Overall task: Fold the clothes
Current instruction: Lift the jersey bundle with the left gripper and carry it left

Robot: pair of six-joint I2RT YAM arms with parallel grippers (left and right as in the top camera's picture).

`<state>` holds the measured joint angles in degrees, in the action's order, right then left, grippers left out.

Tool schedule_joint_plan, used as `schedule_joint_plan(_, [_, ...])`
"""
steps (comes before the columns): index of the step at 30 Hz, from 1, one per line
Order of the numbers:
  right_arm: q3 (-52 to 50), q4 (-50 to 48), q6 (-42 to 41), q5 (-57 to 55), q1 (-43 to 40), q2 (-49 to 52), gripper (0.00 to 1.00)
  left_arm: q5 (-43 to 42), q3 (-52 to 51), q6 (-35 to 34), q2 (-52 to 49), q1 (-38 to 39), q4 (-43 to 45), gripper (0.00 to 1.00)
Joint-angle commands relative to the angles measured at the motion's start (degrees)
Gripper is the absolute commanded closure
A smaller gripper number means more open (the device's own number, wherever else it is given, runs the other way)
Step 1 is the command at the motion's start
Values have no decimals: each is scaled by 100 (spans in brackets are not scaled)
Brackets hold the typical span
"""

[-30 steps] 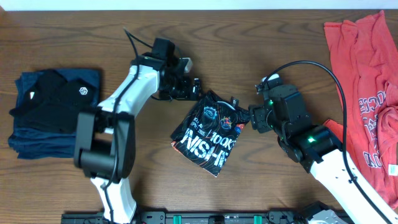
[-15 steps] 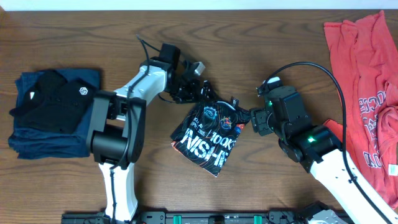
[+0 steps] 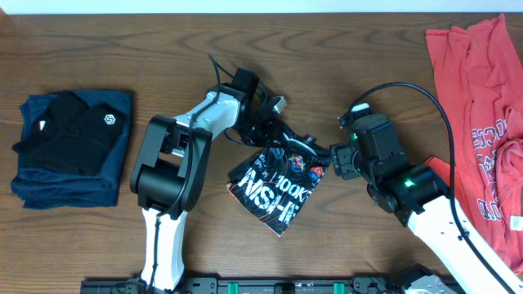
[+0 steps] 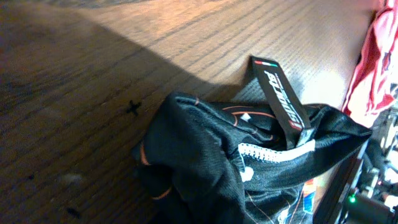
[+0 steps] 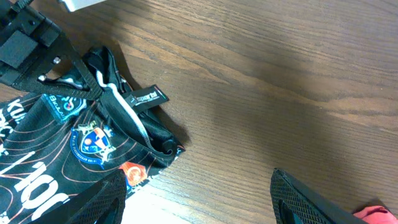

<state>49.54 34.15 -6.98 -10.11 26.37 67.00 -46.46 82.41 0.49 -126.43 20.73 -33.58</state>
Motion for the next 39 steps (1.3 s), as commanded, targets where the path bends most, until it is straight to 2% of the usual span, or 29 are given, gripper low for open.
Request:
schedule_joint_plan(1, [72,11,-70,-184,-61,-35,28,870,-142,79,-179,-57,-114,94])
schedule_joint_plan(8, [72,11,-70,-219,-61,-35,29,2079,-96,79,728,-81,-459,94])
schedule_joint_plan(14, [72,17,-72,-256,-61,-37,30,3392,-96,-227,2114,-306,-535,94])
schedule_joint_plan(19, [72,35,-96,-256,-59,-37,30,4070,-96,-385,3167,-758,-535,94])
schedule_joint_plan(28, [72,33,-116,-256,-59,-37,29,4124,-96,-404,4365,-1974,-433,94])
schedule_joint_plan(39, [72,37,-114,-267,-61,-37,29,4186,-96,-861,4631,-3460,109,94])
